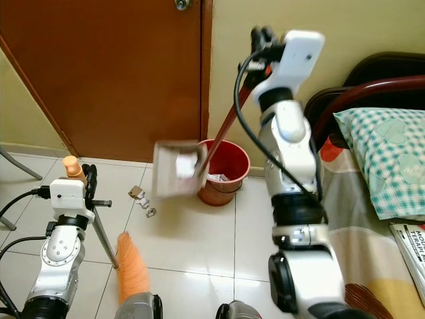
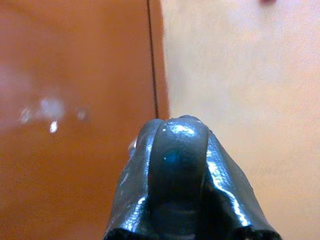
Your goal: Sweep floor
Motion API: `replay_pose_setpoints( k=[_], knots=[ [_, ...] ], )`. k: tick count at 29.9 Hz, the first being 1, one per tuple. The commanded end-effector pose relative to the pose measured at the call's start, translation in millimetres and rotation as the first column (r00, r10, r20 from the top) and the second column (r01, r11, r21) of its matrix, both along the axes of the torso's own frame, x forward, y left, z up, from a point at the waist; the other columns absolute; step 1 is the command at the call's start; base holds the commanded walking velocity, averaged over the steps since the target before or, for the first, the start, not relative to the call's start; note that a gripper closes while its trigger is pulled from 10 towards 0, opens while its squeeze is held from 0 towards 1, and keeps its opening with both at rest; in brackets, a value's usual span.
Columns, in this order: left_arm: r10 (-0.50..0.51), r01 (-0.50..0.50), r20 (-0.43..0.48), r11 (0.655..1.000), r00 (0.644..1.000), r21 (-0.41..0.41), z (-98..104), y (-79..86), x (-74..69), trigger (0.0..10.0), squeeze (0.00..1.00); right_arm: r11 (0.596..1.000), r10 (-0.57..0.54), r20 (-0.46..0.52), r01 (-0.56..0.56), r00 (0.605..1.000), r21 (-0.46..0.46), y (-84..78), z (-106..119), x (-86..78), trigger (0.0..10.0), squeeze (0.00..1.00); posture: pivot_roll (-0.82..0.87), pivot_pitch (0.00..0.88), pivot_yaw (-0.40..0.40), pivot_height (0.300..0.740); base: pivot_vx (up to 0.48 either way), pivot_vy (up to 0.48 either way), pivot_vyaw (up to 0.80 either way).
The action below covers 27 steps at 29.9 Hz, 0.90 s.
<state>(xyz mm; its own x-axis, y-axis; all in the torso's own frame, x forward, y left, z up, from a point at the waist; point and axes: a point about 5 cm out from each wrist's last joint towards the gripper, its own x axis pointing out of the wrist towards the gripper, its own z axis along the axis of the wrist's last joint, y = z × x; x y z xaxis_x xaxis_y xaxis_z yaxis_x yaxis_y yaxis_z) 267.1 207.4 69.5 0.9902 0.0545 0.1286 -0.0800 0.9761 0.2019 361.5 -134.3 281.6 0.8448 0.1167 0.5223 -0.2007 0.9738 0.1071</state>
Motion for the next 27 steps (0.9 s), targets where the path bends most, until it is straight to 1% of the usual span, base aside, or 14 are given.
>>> replay_pose_setpoints(
  k=[1,5,7,9,10,11,14,15,16,20,23,25,26,27],
  knots=[
    [-0.004,0.004,0.008,1.000,1.000,-0.009,-0.2,-4.5,1.5,10.0,0.00,0.998,-0.028,0.097,0.033,0.995,-0.047,-1.7,18.7,0.6,10.0,0.00,0.02,0.000,-0.029,0.740,0.000,0.000,0.00],
    [-0.008,0.008,0.011,1.000,1.000,-0.014,-0.6,-6.4,1.8,10.0,0.00,0.977,-0.043,0.243,0.091,0.969,-0.190,5.2,40.0,0.9,10.0,0.00,0.03,0.000,-0.030,0.740,0.000,0.000,0.00],
    [-0.009,0.010,0.011,1.000,1.000,-0.016,-0.6,-6.9,1.7,10.0,0.00,0.967,-0.022,0.279,0.092,0.960,-0.237,11.1,43.4,-0.1,10.0,0.00,0.03,0.000,-0.030,0.740,0.000,0.000,0.00],
    [-0.012,0.012,0.011,1.000,1.000,-0.016,-0.3,-8.0,2.6,10.0,0.00,0.941,0.005,0.333,0.108,0.943,-0.322,22.3,43.3,-1.4,10.0,0.00,0.03,0.000,-0.030,0.740,0.000,0.000,0.00],
    [-0.012,0.012,0.011,1.000,1.000,-0.016,-0.3,-8.0,2.6,10.0,0.00,0.941,0.005,0.333,0.108,0.943,-0.322,22.3,43.3,-1.4,10.0,0.00,0.03,0.000,-0.030,0.740,0.000,0.000,0.00],
    [-0.012,0.012,0.012,1.000,1.000,-0.016,-0.3,-8.4,2.6,10.0,0.00,0.919,0.040,0.359,0.107,0.933,-0.379,31.8,39.0,-3.3,10.0,0.00,0.03,0.000,-0.030,0.740,0.000,0.000,0.00],
    [-0.012,0.012,0.012,1.000,1.000,-0.017,-0.1,-8.9,3.4,10.0,0.00,0.870,0.110,0.391,0.101,0.914,-0.482,48.9,24.0,-6.5,10.0,0.00,0.03,0.000,-0.032,0.740,0.000,0.000,0.00],
    [-0.012,0.012,0.012,1.000,1.000,-0.017,-0.1,-8.9,3.4,10.0,0.00,0.870,0.110,0.391,0.101,0.914,-0.482,48.9,24.0,-6.5,10.0,0.00,0.03,0.000,-0.032,0.740,0.000,0.000,0.00],
    [-0.012,0.012,0.011,1.000,1.000,-0.021,-0.3,-9.1,3.4,10.0,0.00,0.862,0.135,0.386,0.084,0.913,-0.500,54.7,16.9,-8.0,10.0,0.00,0.03,0.000,-0.032,0.740,0.000,0.000,0.00],
    [-0.016,0.016,0.011,1.000,1.000,-0.021,-0.3,-10.2,3.6,10.0,0.00,0.818,0.204,0.393,0.065,0.897,-0.571,68.5,2.2,-14.0,10.0,0.00,0.03,0.000,-0.034,0.740,0.000,0.000,0.00],
    [-0.017,0.017,0.012,1.000,1.000,-0.020,-0.3,-10.5,3.7,10.0,0.00,0.760,0.295,0.386,0.030,0.874,-0.649,81.7,-13.1,-20.8,10.0,0.00,0.03,0.000,-0.034,0.740,0.000,0.000,0.00],
    [-0.018,0.018,0.012,1.000,1.000,-0.020,-0.3,-10.8,4.3,10.0,0.00,0.699,0.375,0.367,0.000,0.851,-0.715,90.8,-24.5,-26.0,10.0,0.00,0.03,0.000,-0.035,0.740,0.000,0.000,0.00],
    [-0.019,0.019,0.012,1.000,1.000,-0.020,-0.1,-11.3,4.6,10.0,0.00,0.644,0.433,0.341,-0.022,0.834,-0.765,96.9,-35.3,-30.6,10.0,0.00,0.03,0.000,-0.035,0.740,0.000,0.000,0.00],
    [-0.019,0.019,0.012,1.000,1.000,-0.020,-0.1,-11.3,4.6,10.0,0.00,0.644,0.433,0.341,-0.022,0.834,-0.765,96.9,-35.3,-30.6,10.0,0.00,0.03,0.000,-0.035,0.740,0.000,0.000,0.00]
  ],
)
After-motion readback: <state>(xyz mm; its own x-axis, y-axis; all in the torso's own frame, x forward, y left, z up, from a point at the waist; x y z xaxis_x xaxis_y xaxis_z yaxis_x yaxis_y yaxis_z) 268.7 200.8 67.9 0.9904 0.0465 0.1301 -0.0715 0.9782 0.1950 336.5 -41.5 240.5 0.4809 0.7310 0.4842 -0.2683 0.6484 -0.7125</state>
